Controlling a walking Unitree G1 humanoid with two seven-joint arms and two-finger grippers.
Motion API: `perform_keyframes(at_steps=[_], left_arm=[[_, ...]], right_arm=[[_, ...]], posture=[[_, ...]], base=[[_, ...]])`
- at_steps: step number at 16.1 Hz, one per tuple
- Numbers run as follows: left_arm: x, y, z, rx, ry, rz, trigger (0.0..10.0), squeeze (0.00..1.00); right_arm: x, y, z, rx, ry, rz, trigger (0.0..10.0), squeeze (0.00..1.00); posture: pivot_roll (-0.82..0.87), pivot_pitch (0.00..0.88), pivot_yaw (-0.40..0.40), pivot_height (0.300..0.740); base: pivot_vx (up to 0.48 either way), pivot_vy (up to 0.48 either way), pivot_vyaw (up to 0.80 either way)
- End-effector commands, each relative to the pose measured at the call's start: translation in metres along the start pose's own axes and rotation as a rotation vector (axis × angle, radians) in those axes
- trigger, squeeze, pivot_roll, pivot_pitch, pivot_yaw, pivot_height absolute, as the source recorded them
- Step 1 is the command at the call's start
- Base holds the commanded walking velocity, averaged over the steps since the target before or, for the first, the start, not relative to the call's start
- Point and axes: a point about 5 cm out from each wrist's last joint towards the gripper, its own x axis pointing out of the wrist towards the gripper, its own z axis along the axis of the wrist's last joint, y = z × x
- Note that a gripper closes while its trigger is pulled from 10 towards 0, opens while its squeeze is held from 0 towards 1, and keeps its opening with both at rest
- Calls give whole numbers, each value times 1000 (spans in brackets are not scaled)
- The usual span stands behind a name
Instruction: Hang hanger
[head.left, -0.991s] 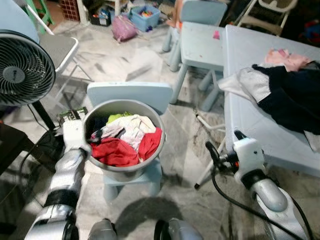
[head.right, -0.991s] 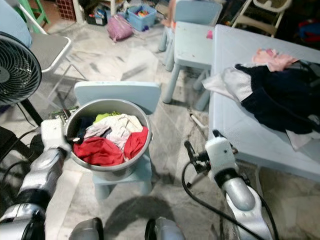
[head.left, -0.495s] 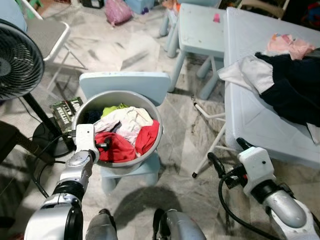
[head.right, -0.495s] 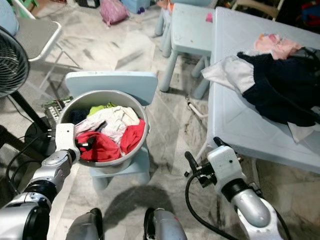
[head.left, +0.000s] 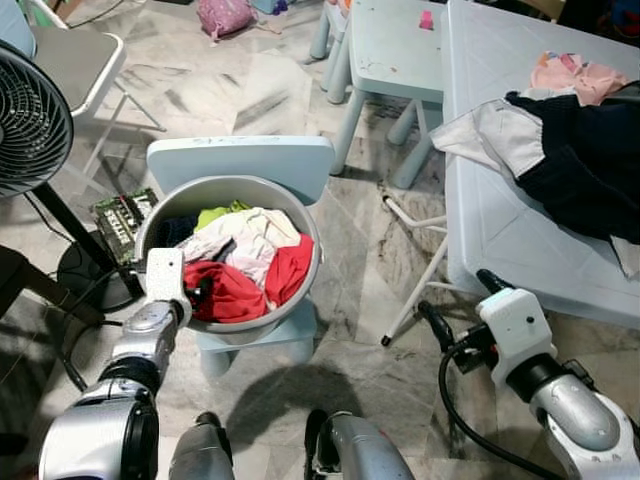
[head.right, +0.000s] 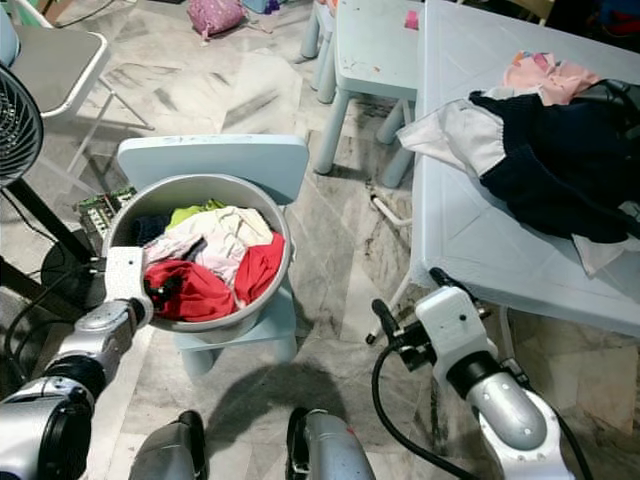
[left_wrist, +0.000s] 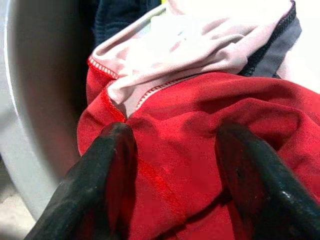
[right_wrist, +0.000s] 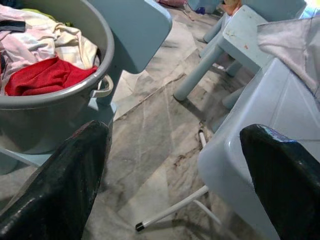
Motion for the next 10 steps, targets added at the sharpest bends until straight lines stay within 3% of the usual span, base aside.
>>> perform_keyframes(at_steps=[1,4,10], left_arm=[[-1,2,-7,9,21,-6,0,0],[-1,-8,-7,44,1,-88,0,0],[0,-12,-5,56,-8,-92,0,0]], right_arm=[[-1,0,-3,-13,20,11,10000,0],[4,-5,-1,-25,-1,-9,10000,0],[10,-7,0,-39,-11,-6,10000,0]], posture=[[-286,221,-158,740],[-286,209,-165,740],[-285,187,-170,740]], base=[[0,0,0],[0,0,0],[0,0,0]])
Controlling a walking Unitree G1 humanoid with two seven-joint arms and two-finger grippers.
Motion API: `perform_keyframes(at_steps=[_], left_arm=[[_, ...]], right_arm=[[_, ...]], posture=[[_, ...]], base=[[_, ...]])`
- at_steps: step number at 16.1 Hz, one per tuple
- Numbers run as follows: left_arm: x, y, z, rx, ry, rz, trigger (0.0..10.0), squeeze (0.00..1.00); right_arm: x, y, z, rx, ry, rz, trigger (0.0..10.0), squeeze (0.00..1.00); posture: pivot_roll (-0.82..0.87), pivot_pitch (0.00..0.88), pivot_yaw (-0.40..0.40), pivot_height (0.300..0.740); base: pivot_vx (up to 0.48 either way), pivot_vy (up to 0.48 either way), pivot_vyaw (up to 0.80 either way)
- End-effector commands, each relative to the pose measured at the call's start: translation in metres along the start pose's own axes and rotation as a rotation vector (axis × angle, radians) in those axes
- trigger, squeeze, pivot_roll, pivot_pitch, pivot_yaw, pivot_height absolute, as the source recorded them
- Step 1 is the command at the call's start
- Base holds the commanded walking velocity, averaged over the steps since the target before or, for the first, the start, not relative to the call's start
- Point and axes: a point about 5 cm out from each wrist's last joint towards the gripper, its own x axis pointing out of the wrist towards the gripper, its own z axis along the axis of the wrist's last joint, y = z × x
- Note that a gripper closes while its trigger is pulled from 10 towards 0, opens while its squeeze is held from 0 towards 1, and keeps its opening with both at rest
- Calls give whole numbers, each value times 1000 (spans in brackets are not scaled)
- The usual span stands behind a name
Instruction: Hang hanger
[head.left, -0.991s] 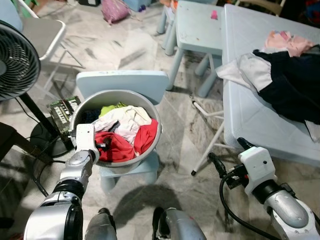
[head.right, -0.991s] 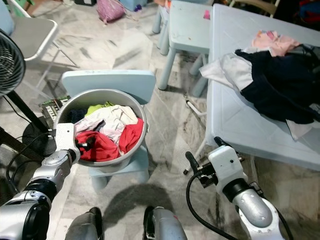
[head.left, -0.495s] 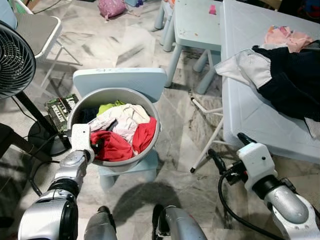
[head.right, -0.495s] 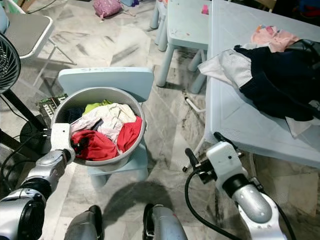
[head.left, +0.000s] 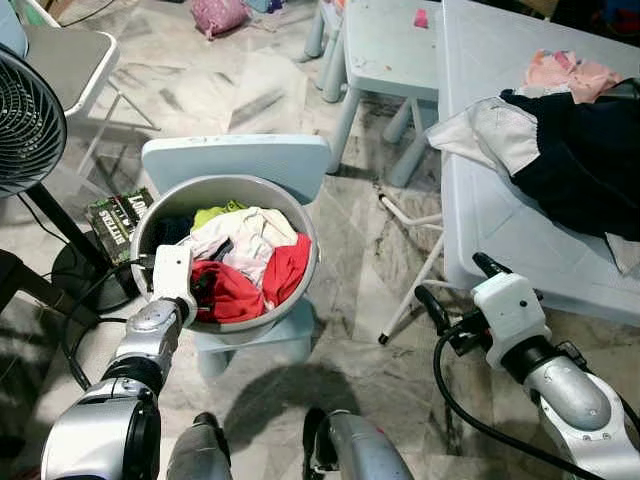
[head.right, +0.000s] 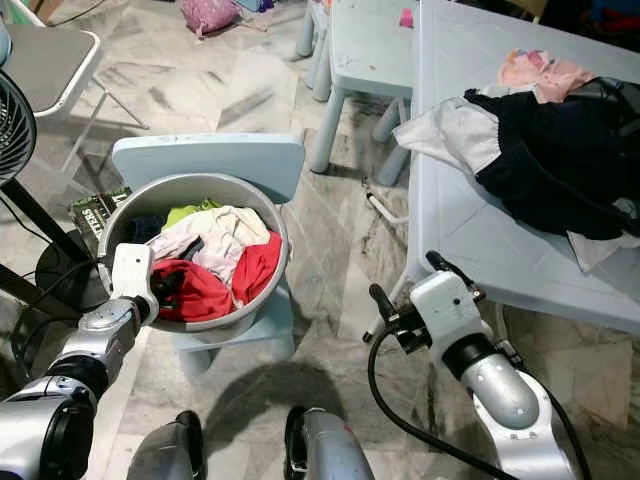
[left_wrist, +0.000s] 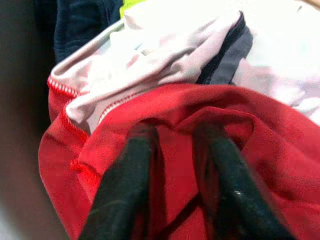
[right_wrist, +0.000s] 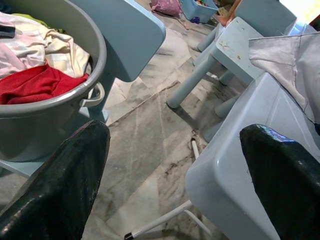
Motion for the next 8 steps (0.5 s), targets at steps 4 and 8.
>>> perform_keyframes(at_steps=[4,8], left_arm=[[-2,0,-12,2,34,14,0,0],[-1,0,1,-7,-54,24,0,0]], right_arm=[[-2,-2,-5,-16,21,9,10000,0],[0,-1,-5,-21,15,17,10000,0]], posture=[[-290,185,-178,740],[-282,188,-183,740]], base=[[0,0,0],[0,0,0]])
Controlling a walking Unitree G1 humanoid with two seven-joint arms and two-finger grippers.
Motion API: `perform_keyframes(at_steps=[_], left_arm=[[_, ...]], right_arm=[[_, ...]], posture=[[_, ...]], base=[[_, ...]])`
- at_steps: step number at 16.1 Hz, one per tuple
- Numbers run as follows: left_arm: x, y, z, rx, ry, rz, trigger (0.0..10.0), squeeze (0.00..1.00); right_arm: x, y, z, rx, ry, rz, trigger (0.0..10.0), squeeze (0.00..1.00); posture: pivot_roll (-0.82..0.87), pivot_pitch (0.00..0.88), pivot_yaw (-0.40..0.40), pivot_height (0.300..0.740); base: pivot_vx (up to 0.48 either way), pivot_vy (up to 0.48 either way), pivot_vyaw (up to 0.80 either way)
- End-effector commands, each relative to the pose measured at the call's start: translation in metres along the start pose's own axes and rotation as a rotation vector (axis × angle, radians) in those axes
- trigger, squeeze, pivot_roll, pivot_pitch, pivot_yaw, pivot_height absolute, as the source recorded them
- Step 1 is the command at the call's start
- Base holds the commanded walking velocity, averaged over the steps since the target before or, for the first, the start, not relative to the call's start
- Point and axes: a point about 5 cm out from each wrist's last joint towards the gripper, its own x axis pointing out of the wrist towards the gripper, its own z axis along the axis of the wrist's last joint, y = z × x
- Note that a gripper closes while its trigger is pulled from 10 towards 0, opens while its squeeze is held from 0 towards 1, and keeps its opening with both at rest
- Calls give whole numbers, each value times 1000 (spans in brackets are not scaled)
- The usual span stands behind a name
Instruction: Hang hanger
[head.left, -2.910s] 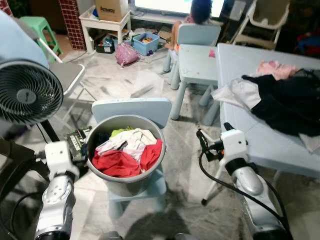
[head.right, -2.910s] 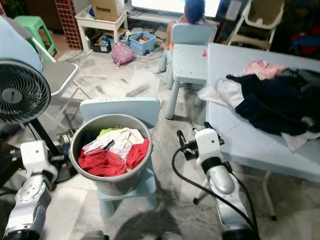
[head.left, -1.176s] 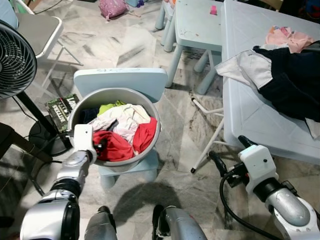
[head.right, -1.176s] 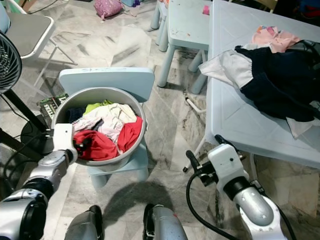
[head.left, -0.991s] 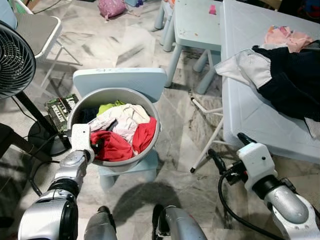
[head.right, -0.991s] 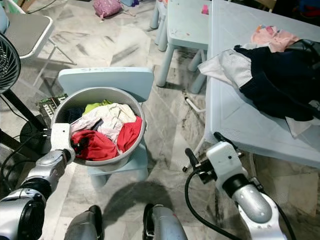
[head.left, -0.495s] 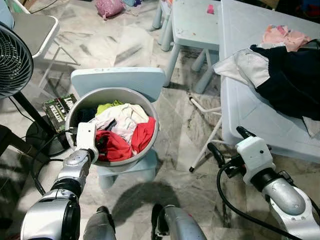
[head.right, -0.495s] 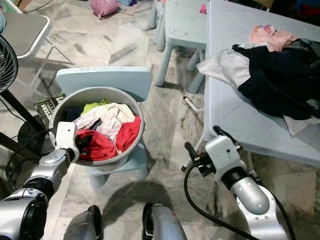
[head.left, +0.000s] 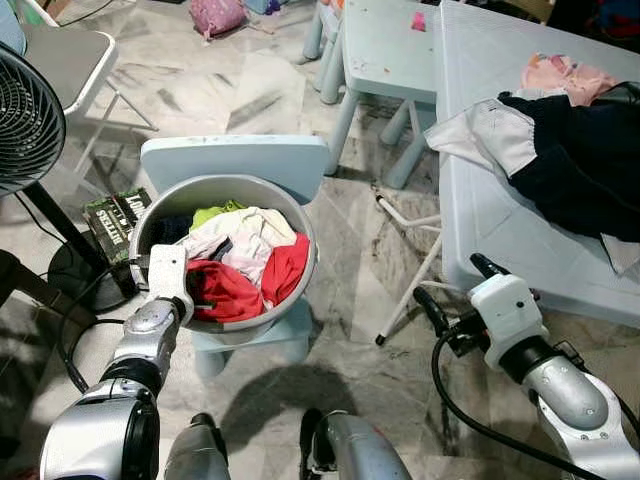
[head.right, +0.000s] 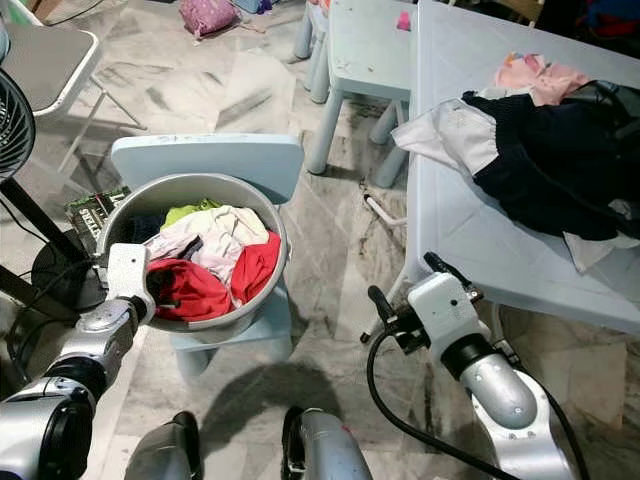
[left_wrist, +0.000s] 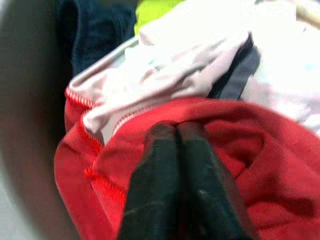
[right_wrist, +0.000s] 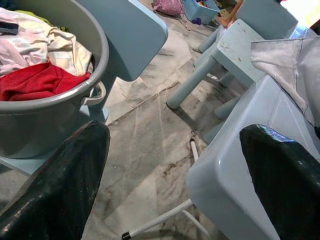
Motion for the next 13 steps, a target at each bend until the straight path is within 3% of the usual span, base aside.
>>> perform_keyframes(at_steps=[1,3,6,8,9,10,13], left_arm=[[0,-9,-2,-4,-13,-30,0,0],[1,-36,0,-3,-54,-136,0,0],[0,-57,-2,14,-87,-214,0,0],[-3,-55,3,57,-161,-118,392,0],[-5,-50,3,64,-180,-50,6784,0],[-8,-43,1,44,-193,-4,10000,0],[-14,-28,1,34,-218,69,10000,0]], right_arm=[[-2,-2,-3,-13,16,7,10000,0],[0,0,-3,-14,11,12,10000,0],[1,0,-2,-14,8,14,10000,0],[3,0,-2,-16,-3,12,10000,0],[4,2,-1,-18,-15,28,10000,0],[6,4,0,-21,-22,28,10000,0],[9,8,1,13,-33,24,10000,0]], posture=[[-282,188,-183,740],[-275,191,-184,740],[-270,191,-184,740],[-255,191,-181,740],[-248,191,-181,740],[-233,195,-180,740],[-208,211,-186,740]], base=[[0,0,0],[0,0,0],[0,0,0],[0,0,0],[0,0,0],[0,0,800],[0,0,790]])
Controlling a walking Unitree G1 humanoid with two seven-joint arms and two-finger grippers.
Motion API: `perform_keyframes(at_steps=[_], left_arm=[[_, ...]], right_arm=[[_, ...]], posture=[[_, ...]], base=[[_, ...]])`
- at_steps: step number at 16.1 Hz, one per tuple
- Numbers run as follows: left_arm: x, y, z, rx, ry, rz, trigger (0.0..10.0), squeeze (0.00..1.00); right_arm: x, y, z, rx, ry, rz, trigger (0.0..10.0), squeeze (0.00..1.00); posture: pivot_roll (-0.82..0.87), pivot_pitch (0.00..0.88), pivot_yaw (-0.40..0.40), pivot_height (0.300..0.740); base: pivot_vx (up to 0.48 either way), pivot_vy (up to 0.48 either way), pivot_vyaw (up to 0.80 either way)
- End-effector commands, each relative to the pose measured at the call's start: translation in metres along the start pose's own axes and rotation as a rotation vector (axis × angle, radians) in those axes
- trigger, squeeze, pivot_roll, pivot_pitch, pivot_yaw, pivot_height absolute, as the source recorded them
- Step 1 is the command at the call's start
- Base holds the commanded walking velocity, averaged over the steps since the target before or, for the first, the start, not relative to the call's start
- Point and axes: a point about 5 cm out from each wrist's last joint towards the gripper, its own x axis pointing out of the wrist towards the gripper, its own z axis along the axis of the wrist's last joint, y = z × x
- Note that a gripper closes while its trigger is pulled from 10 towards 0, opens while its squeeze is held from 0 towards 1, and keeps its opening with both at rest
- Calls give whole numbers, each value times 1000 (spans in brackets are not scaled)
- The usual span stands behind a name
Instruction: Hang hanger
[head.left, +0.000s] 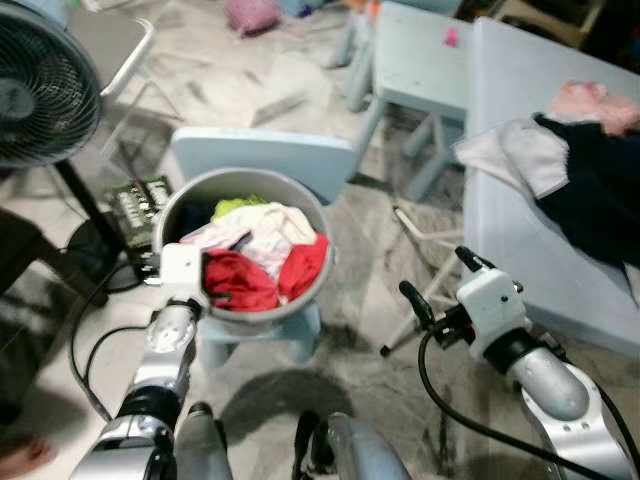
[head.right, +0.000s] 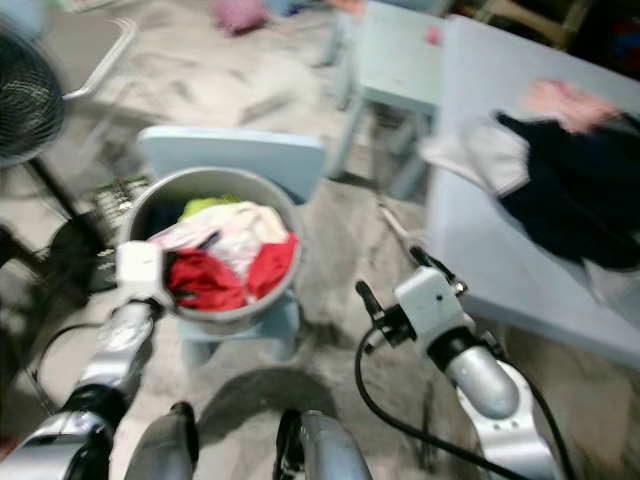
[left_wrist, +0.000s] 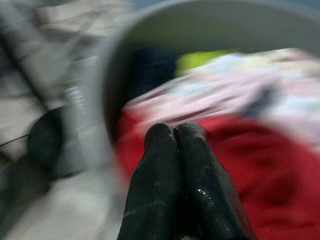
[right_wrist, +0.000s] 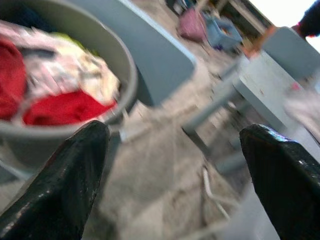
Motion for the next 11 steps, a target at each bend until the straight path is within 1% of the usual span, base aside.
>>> perform_keyframes(at_steps=[1,3,5,8,9,10,11], left_arm=[[0,-2,1,-2,-1,-1,10000,0],[2,8,5,7,7,27,10000,0],[7,22,12,4,16,57,10000,0],[13,33,25,6,-4,71,10000,0],[16,36,26,-5,24,65,10000,0],[18,35,28,-47,15,39,10000,1000],[19,31,28,-84,14,-11,10000,1000]], right_arm=[[-3,1,-2,22,18,-3,10000,0],[-2,1,-1,60,19,-28,10000,0],[-3,2,1,70,20,-30,10000,0],[-6,4,4,81,16,-26,10000,0],[-7,4,5,92,17,-24,10000,0],[-8,4,6,102,15,-24,10000,1000],[-9,4,7,105,17,-26,10000,1000]], posture=[[-191,232,-188,740],[-184,255,-191,740],[-186,271,-197,740],[-193,278,-200,740],[-202,284,-206,740],[-213,292,-208,740],[-216,294,-209,740]], base=[[0,0,425],[0,0,0],[0,0,0],[0,0,0],[0,0,0],[0,0,0],[0,0,0]])
